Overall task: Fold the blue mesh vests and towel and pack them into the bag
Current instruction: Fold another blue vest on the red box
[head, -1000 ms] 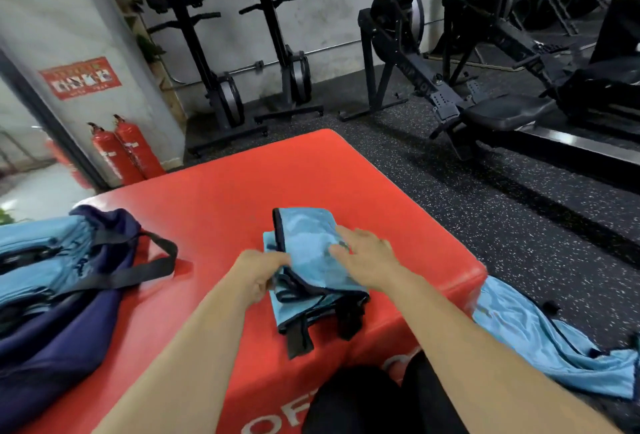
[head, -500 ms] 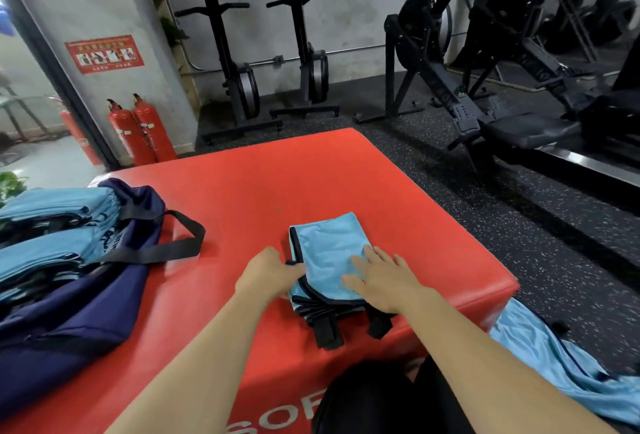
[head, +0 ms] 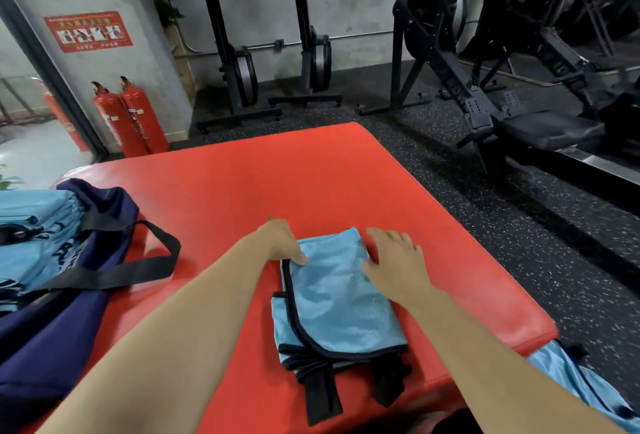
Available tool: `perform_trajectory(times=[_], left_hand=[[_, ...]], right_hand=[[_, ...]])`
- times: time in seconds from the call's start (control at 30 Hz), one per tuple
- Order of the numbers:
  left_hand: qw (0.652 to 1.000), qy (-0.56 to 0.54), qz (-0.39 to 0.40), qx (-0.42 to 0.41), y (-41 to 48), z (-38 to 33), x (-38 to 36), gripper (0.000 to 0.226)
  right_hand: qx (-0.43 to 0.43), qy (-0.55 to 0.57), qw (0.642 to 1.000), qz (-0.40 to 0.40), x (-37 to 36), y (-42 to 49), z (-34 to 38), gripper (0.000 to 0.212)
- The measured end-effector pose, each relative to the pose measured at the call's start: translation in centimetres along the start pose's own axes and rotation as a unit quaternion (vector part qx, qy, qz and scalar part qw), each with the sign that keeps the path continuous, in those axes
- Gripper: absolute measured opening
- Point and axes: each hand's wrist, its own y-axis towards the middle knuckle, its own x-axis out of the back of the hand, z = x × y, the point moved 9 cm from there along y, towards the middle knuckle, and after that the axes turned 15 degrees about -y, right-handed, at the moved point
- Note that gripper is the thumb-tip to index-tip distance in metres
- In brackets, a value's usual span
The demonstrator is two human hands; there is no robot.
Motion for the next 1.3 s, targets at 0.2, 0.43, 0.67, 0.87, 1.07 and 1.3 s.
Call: perform_trajectory(times=[0.2, 0.43, 0.67, 0.87, 1.07, 1.3], left_hand=[[0.984, -0.170, 0.053, -0.021, -0.5, -1.8, 1.4, 0.016], [0.969, -0.165, -0.043, -0.180, -6.6, -3.3, 3.8, 0.015], [0.943, 0.081, -0.111, -0.303, -14.5, -1.7, -3.0, 0.021], [0.965, 0.008, -0.114, -0.235, -17.1, -0.3, -2.0, 0.033], [0.960, -0.154, -0.234, -0.028, -15.4, 2.6, -0.5, 0.042], [0.965, -0.202, -0.143, 0.091, -12.9, 7.5, -5.3, 0.071]], right_hand=[[-0.084, 0.215, 0.962, 0.149, -2.5, 3.4, -0.2, 0.086], [-0.046, 0.417, 0.904, 0.088, 1.1, 2.9, 0.2, 0.030], [0.029, 0.105, 0.993, 0.053, 1.0, -4.7, -1.0, 0.026], [0.008, 0.104, 0.994, -0.030, 3.9, -7.2, -1.4, 0.033], [0.052, 0.134, 0.990, 0.005, 4.1, -7.8, 2.4, 0.021], [0.104, 0.077, 0.992, 0.007, -0.2, -9.1, 2.8, 0.032]])
